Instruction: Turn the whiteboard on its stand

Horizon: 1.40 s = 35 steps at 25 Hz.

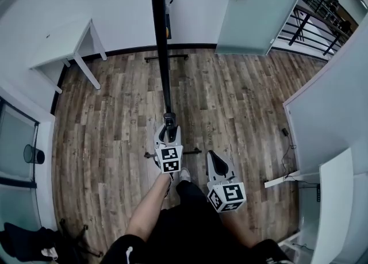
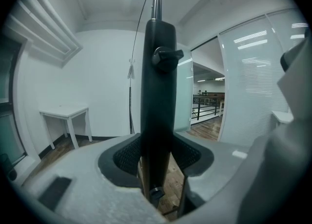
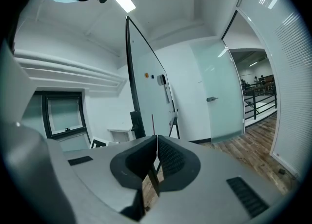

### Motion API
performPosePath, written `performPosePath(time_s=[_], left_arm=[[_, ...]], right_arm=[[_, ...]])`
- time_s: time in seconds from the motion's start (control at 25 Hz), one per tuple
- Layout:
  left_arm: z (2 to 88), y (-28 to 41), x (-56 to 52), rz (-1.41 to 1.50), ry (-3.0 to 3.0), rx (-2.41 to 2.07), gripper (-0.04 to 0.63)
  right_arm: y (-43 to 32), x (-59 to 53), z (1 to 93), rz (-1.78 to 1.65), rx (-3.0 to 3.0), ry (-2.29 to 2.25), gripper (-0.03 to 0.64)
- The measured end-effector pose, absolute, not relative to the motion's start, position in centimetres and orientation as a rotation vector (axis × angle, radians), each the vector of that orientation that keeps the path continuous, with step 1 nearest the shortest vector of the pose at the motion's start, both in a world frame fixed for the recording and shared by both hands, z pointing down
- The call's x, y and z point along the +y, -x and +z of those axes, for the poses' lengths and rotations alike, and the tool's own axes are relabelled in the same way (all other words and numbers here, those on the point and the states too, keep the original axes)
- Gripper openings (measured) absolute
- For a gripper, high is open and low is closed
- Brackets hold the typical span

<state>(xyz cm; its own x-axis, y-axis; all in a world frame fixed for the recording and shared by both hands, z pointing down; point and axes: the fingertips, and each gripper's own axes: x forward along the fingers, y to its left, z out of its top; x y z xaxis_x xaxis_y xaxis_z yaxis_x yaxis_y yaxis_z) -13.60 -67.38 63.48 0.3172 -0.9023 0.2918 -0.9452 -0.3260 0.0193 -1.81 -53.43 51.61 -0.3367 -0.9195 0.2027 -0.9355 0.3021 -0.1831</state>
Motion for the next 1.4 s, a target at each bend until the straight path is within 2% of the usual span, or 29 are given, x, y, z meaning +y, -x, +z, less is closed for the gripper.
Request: performPosePath(time_s=[0.88, 1.4], left_arm=[[64.4, 9.3, -55.6, 0.357, -2.457, -1.599, 0.192], [63.1, 9.2, -55.0, 0.321, -2.409, -1.695, 0.193]], right_arm=[[-1.5, -35.8, 51.3, 0.406, -2.387, -1.947, 0.014], [-4.8, -34.5, 50.8, 0.447, -2.446, -1.829, 0.014]])
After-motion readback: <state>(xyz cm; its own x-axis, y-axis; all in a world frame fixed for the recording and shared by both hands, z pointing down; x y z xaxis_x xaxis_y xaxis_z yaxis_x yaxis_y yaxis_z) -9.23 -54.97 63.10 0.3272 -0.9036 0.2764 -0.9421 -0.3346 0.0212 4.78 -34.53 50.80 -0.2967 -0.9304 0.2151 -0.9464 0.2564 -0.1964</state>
